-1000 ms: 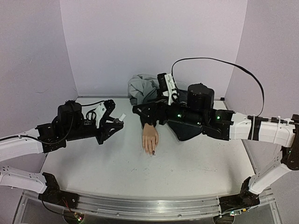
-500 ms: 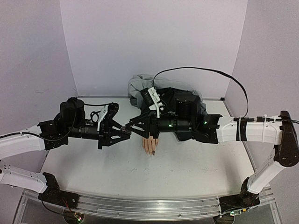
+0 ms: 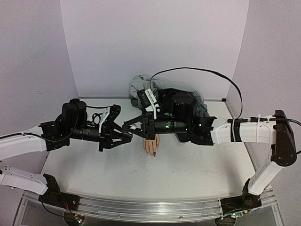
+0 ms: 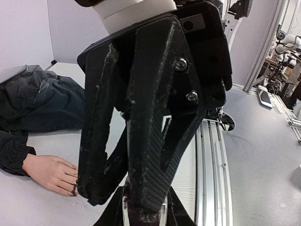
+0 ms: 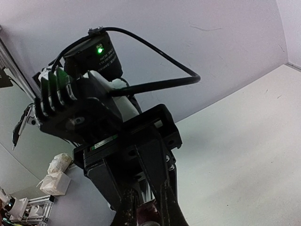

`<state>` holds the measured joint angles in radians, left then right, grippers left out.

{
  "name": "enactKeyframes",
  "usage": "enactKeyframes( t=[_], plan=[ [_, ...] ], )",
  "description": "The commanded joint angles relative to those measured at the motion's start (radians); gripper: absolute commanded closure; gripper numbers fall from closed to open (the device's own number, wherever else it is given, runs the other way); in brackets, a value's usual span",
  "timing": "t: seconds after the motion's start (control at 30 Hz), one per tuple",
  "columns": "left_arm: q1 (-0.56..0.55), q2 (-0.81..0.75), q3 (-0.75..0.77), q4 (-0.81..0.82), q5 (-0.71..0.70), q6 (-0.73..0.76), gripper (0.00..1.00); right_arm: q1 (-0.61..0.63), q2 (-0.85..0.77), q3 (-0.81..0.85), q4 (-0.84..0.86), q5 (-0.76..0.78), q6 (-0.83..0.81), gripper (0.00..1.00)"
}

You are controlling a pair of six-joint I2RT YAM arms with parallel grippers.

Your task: Paint the nails

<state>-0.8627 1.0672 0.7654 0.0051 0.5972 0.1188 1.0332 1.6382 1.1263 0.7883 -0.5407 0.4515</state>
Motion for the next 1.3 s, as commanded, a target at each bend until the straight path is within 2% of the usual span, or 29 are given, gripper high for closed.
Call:
enactKeyframes(
  t=[0.0,0.1,0.17,0.2,0.27,0.33,0.43,0.53,0.63,0.67,0.87,0.93,1.0,1.1,1.17,1.27],
  plan=[
    [-0.001,-0.023,0.050,0.057,-0.017,0.011,1.00,0.000,0.017,0.058,0.084,-0.004,0.054,1.00],
    [-0.002,-0.033,0.043,0.058,-0.192,0.002,1.00,0.002,0.041,0.065,0.070,0.155,0.158,1.00],
    [-0.002,-0.029,0.039,0.056,-0.431,0.005,1.00,0.025,0.071,0.076,0.040,0.369,0.293,1.00],
    [-0.002,-0.026,0.037,0.055,-0.521,0.014,1.00,0.044,0.099,0.112,-0.012,0.472,0.347,1.00],
    [-0.002,-0.025,0.029,0.053,-0.612,0.058,1.00,0.097,0.175,0.227,-0.142,0.639,0.452,1.00],
    [-0.002,-0.030,0.025,0.054,-0.649,0.077,1.00,0.163,0.250,0.336,-0.186,0.774,0.514,1.00],
    [-0.003,-0.034,0.019,0.054,-0.636,0.095,1.00,0.233,0.360,0.498,-0.239,0.872,0.554,1.00],
    [-0.002,-0.036,0.016,0.054,-0.633,0.102,1.00,0.244,0.376,0.525,-0.241,0.902,0.589,1.00],
    [-0.002,-0.038,0.017,0.052,-0.613,0.106,1.00,0.242,0.331,0.490,-0.234,0.942,0.539,1.00],
    [-0.002,-0.039,0.018,0.052,-0.605,0.102,1.00,0.237,0.305,0.461,-0.212,0.944,0.505,1.00],
    [-0.002,-0.031,0.027,0.046,-0.544,0.079,1.00,0.107,0.084,0.212,-0.128,0.740,0.268,0.44],
    [-0.002,-0.026,0.030,0.040,-0.523,0.071,1.00,0.058,0.020,0.142,-0.122,0.667,0.237,0.32],
    [-0.002,-0.019,0.031,0.040,-0.490,0.066,1.00,0.015,-0.029,0.086,-0.112,0.581,0.208,0.23],
    [-0.002,0.001,0.038,0.031,-0.358,0.059,1.00,-0.024,-0.085,0.022,-0.100,0.464,0.122,0.09],
    [-0.002,0.012,0.045,0.032,-0.232,0.045,1.00,-0.035,-0.126,-0.010,-0.090,0.381,0.054,0.04],
    [-0.003,0.027,0.057,0.032,-0.034,0.021,1.00,-0.044,-0.183,-0.075,-0.058,0.276,-0.031,0.03]
  ],
)
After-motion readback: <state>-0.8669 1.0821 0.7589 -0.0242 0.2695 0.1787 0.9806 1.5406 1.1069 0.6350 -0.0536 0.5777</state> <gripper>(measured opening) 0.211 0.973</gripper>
